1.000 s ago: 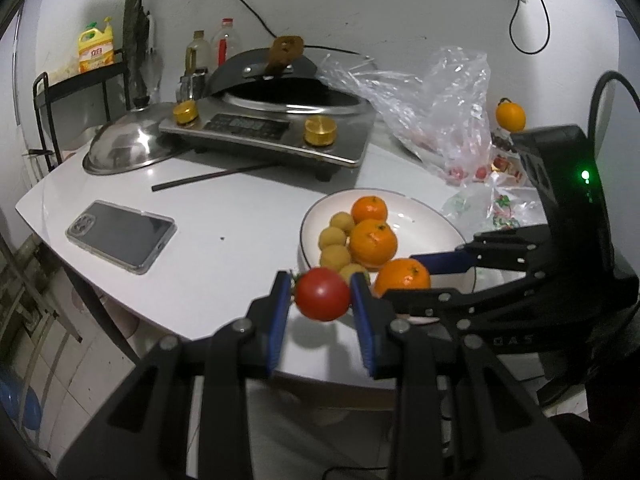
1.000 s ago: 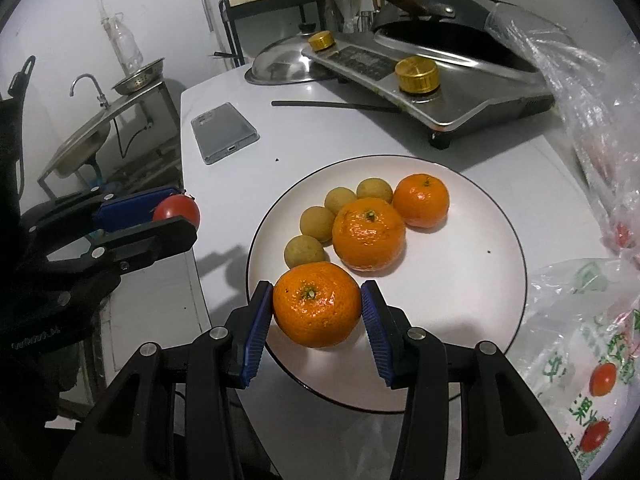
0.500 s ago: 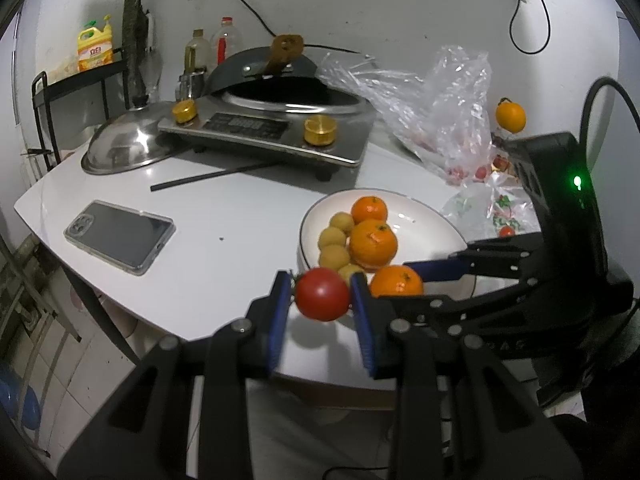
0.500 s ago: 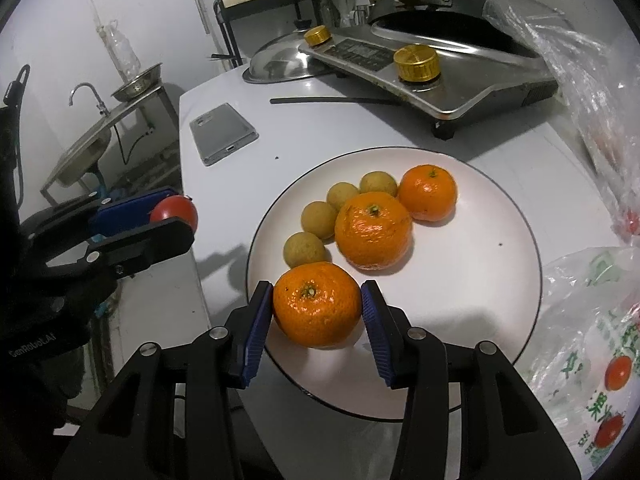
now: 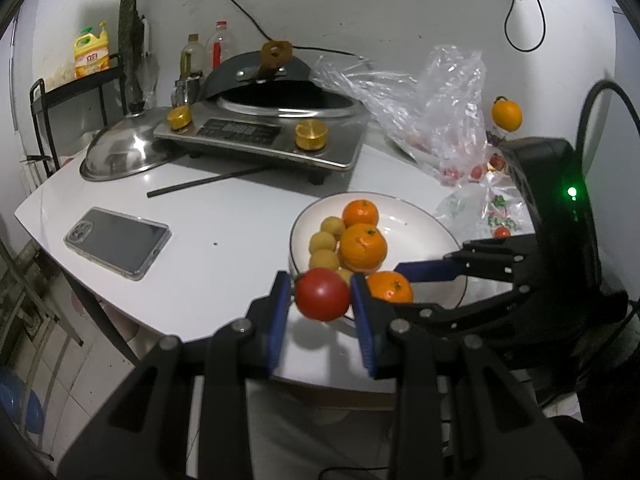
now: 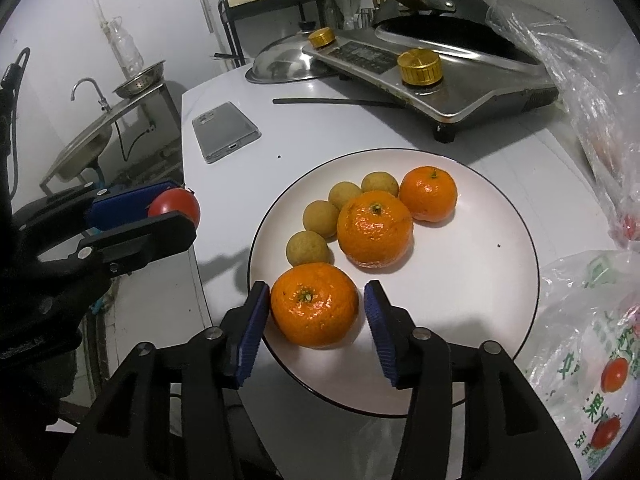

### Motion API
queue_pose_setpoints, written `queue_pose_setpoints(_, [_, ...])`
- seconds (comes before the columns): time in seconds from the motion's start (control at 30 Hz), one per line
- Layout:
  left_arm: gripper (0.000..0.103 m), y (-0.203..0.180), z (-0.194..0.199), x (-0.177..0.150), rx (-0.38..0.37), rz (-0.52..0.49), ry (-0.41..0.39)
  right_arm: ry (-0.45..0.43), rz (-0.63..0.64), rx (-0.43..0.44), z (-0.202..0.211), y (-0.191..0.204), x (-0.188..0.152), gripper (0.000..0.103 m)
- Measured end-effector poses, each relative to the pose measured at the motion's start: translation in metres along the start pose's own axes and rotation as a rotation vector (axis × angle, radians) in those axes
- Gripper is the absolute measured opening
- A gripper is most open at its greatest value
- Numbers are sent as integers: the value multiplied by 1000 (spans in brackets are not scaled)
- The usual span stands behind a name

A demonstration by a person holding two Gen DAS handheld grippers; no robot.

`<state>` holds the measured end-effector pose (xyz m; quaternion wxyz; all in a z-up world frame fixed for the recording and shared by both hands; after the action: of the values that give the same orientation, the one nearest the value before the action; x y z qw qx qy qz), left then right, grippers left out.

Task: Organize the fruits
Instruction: 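Lower the right gripper's tangerine onto the plate and open it, then lower the left gripper's red tomato onto the plate and open it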

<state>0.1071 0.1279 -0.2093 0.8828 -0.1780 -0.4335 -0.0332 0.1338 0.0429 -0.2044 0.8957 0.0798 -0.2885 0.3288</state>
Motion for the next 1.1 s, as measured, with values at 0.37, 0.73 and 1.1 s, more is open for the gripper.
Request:
queue_pose_setpoints(0.37, [31, -16, -2, 7, 6, -32, 4, -44, -12, -21, 23, -15, -4, 54])
queue_pose_setpoints(0.73, [31, -54, -28, 21, -44, -94, 24, -101, -65, -98, 57, -61, -13, 54])
queue_pose_setpoints(1.1, [31, -82, -84, 36, -87, -126, 79, -130, -124, -144, 72, -115, -26, 54])
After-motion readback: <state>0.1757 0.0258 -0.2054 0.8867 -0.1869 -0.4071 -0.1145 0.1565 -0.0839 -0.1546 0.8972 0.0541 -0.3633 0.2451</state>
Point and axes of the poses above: each gripper's, at about its wrist camera, not at the fingertips, and z roughly against the way its jaws point, y to its left, x to its top, the point moved 2 cm from there along -z, roughly the way its jaws point, and after that the axes turned 15 degrees about -x, right-handed, at the moved point
